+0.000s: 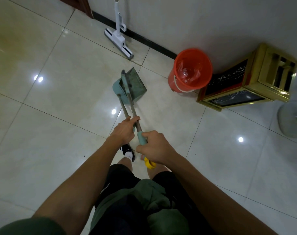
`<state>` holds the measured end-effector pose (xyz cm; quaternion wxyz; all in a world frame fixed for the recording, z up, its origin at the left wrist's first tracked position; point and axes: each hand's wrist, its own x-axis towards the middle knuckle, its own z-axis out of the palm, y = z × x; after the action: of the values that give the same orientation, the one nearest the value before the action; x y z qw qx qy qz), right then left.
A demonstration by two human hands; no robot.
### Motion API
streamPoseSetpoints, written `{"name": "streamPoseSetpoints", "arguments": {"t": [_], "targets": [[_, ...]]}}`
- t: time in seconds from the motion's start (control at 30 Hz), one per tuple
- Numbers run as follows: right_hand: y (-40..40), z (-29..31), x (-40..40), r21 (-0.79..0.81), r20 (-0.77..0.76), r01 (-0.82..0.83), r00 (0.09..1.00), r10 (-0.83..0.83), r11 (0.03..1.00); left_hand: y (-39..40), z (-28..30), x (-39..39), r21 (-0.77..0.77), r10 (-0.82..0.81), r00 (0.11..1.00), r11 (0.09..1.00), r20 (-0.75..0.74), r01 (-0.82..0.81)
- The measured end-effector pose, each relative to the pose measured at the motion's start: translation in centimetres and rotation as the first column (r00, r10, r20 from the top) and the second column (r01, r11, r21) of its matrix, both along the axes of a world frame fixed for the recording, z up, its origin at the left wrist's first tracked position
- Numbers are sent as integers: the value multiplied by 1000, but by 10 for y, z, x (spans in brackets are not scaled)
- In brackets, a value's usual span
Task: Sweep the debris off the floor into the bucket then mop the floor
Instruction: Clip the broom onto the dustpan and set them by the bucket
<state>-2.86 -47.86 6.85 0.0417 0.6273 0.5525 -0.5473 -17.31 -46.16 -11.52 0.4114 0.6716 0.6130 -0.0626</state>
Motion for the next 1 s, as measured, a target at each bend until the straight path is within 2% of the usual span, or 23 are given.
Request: {"name": "streamPoseSetpoints", "arguments": {"t": [0.27,0.5,0.73,1.0], "targets": [[1,-1,4,-11,-44,-18,999,17,1000,-1,4,0,29,33,998,999,57,-34],[8,-10,13,7,-86,142,986,-141,990,0,13,-4,70,3,1000,998,14,-4],[27,-30,45,68,55,141,988,-145,988,13,33,18,120,-25,995,992,-98,37],[56,-47,92,34,119,179,976,-182,983,31,51,43,100,103,984,991,-147,-89]]}}
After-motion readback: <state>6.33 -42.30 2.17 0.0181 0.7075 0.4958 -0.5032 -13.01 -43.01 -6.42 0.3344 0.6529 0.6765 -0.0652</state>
